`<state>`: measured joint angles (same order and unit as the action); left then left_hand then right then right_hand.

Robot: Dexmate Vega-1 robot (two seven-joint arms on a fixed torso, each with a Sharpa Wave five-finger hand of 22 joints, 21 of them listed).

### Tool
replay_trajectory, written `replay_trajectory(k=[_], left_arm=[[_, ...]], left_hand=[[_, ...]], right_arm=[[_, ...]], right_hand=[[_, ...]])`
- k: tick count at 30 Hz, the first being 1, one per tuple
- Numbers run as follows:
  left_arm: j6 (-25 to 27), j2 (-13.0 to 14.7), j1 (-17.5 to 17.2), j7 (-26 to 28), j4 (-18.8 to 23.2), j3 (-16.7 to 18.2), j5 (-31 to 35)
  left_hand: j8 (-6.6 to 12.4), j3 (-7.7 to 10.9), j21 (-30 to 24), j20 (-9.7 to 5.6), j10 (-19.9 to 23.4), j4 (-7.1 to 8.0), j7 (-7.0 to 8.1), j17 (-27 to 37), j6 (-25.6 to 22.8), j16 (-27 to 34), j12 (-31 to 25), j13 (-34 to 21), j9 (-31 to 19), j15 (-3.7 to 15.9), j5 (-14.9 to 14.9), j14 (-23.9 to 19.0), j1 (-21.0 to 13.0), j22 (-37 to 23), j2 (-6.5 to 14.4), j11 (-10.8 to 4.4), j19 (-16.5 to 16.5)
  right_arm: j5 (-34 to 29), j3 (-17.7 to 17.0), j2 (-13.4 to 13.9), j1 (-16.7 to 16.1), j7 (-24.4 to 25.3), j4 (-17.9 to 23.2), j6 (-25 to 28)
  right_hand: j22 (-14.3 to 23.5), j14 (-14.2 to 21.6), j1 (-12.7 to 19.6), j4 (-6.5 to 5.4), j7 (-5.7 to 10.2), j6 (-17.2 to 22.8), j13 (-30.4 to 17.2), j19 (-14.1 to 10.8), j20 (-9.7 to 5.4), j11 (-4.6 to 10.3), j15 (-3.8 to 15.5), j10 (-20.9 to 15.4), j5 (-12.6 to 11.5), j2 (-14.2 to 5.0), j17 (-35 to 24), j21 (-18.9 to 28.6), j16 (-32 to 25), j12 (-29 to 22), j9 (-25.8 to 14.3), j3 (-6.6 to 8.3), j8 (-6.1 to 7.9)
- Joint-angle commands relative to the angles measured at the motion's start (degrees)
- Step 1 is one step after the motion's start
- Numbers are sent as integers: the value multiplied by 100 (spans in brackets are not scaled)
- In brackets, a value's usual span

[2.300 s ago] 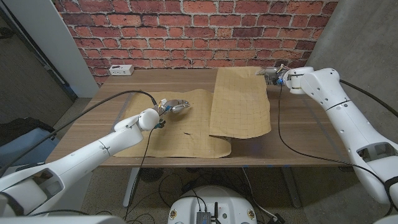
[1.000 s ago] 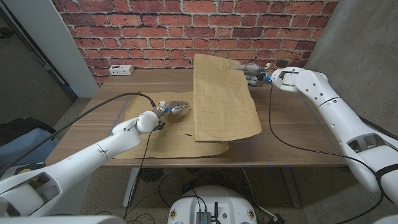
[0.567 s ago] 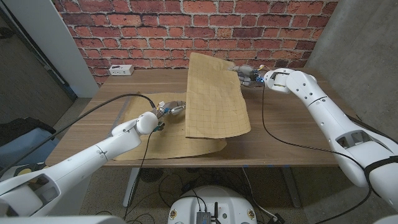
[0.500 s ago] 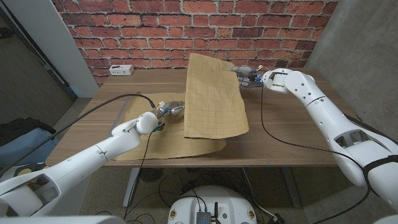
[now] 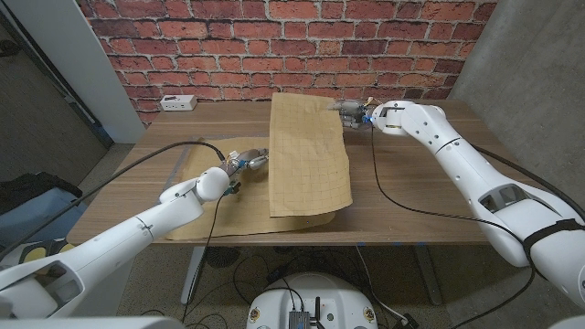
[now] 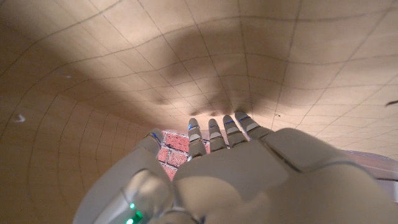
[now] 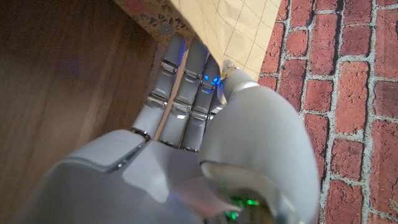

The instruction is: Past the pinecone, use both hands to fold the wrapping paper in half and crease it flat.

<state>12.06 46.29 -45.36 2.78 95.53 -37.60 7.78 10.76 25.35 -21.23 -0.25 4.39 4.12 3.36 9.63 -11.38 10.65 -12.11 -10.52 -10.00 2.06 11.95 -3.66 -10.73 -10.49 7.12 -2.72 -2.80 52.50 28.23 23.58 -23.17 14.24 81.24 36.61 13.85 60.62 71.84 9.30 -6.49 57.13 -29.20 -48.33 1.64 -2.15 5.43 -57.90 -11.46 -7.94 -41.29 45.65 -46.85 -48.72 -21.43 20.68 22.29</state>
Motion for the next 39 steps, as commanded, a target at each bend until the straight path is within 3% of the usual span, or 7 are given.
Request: replay_trajectory(k=[1,7,11,15,19,23,39], left_arm=[[-539,-17,-445,937,214,558,-221],[-824,-194,-817,1984,382,963,-106],[-978,-390,-1050,2870,458,1140,251],[-1199,-646,-1238,3750,425,1255,647],[-1518,-905,-1388,4535,353,1344,977],[-1859,-975,-1502,4870,392,1441,1139],[-3345,-915,-1829,5084,477,1863,1364]], left_hand=[[128,111,-58,281,368,41,-209,6,-451,64,-95,-12,-36,-23,44,-372,6,-10,127,41,-531],[201,578,-138,647,1288,-89,-520,3,-1364,101,-225,-17,-46,-127,-29,-1227,-338,-21,246,214,-1089],[386,900,-214,966,2475,-4,-770,53,-2386,245,-482,-100,-107,-195,-157,-2305,-366,-60,233,294,-1456],[1142,1130,-484,722,3990,7,-1011,341,-3713,778,-1119,-522,-513,-194,-197,-3873,-431,-139,285,316,-2043],[1809,1100,-829,662,4629,-224,-970,1181,-4006,1546,-1816,-1189,-1083,-129,-170,-4711,-741,-268,343,365,-2478],[2092,1058,-989,647,4727,-292,-942,1576,-4062,1886,-2056,-1531,-1374,-49,-167,-4933,-851,-337,346,362,-2612],[2195,1063,-1037,668,4363,-207,-947,1778,-3723,1891,-2083,-1866,-1640,-24,-160,-4701,-824,-392,297,359,-2417]], right_arm=[[-957,463,-65,122,624,275,52],[-1307,558,-75,114,791,388,131],[-1470,579,-104,115,861,434,182],[-1619,607,-149,142,943,458,274],[-1795,673,-157,181,997,538,387],[-1964,761,-171,254,1074,706,628],[-3289,2133,-652,1121,1469,1246,2538]], right_hand=[[-6,266,-49,-7,-99,143,-4,-11,0,-23,227,-32,4,29,-32,55,26,-17,-25,67,11],[-12,276,-52,0,-97,160,-10,16,9,-35,235,-47,4,41,-53,100,57,-33,-24,92,0],[-15,280,-52,4,-94,170,-13,34,11,-13,226,-51,5,47,-74,124,64,-41,-25,101,-4],[-20,299,-59,4,-102,184,-11,43,13,-19,228,-44,6,52,-90,157,75,-41,-28,115,-8],[-25,304,-61,12,-103,199,-4,49,10,-19,222,-52,7,67,-113,197,92,-45,-32,129,-12],[-31,352,-77,8,-103,199,0,39,8,0,236,-70,7,82,-126,241,98,-54,-44,140,-17],[-81,965,-211,-13,-26,276,65,-507,-241,32,375,-78,-37,153,-196,734,71,-53,28,243,-125]])
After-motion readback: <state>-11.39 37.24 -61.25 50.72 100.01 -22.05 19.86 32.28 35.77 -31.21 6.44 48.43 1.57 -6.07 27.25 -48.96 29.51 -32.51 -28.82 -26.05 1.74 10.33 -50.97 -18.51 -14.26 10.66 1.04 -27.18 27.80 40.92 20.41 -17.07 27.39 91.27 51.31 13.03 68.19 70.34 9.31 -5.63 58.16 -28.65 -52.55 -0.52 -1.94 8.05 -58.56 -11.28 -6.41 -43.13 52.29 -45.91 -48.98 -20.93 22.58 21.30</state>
